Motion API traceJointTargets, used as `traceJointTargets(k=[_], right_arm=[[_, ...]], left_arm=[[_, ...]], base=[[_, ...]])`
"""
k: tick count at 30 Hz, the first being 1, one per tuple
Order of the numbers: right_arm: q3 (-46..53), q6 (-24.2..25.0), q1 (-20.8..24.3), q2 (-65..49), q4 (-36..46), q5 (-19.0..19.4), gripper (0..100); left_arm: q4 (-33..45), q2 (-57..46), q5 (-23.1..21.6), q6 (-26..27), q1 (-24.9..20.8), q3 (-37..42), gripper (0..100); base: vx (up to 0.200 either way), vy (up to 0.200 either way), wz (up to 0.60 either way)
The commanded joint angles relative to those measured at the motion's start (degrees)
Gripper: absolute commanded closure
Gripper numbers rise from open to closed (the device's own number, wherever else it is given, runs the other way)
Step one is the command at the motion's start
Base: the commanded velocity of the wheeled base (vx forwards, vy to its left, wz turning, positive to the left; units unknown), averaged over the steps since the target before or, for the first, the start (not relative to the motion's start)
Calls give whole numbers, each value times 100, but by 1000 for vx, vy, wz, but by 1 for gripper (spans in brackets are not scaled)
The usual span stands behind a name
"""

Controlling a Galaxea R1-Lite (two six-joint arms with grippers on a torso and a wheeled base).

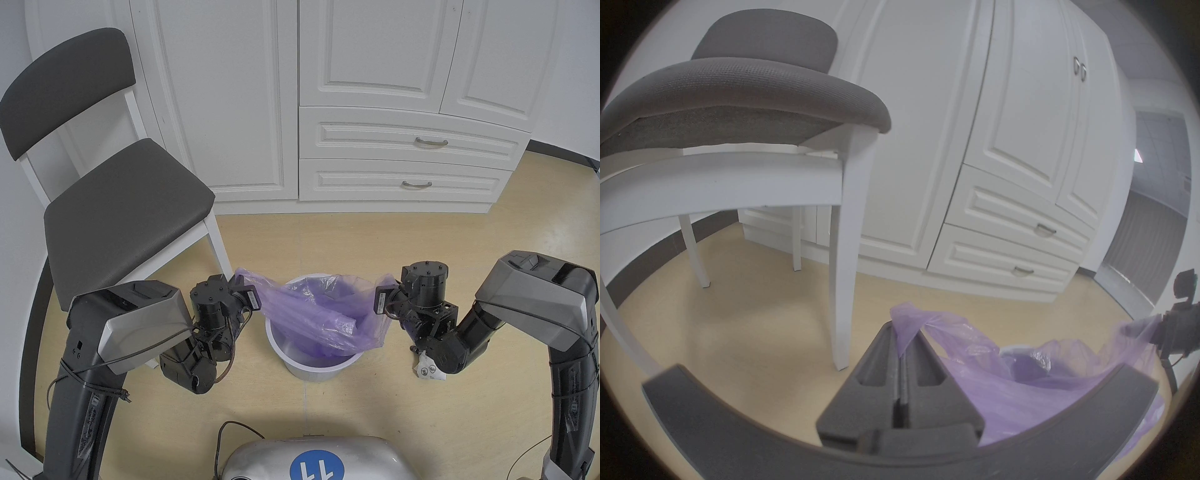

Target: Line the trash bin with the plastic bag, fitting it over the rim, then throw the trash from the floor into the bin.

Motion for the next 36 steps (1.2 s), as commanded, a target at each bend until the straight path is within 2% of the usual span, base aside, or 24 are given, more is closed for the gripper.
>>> traceJointTargets(k=[1, 8, 16, 26, 33, 36], right_arm=[[-103, 11, -58, -331, 46, -80, 100], [-164, 63, -75, -199, 55, -71, 100], [-252, 72, 4, 196, 11, -71, 100], [-542, 564, 224, 513, -6, -36, 100], [-516, 635, 127, 258, -112, -1, 100], [-595, 969, 101, 179, -296, 78, 100]], left_arm=[[-30, -43, 7, -120, 23, -219, 100], [-57, 54, 7, -542, -197, -334, 100], [-109, 748, 16, -560, -382, -571, 100], [-118, 740, -36, -560, -13, -615, 100], [-276, 854, -45, -586, 181, -861, 100], [-391, 801, -45, -639, 198, -940, 100]], base=[[0, 0, 0], [0, 0, 0], [0, 0, 0], [0, 0, 0], [0, 0, 0], [0, 0, 0]])
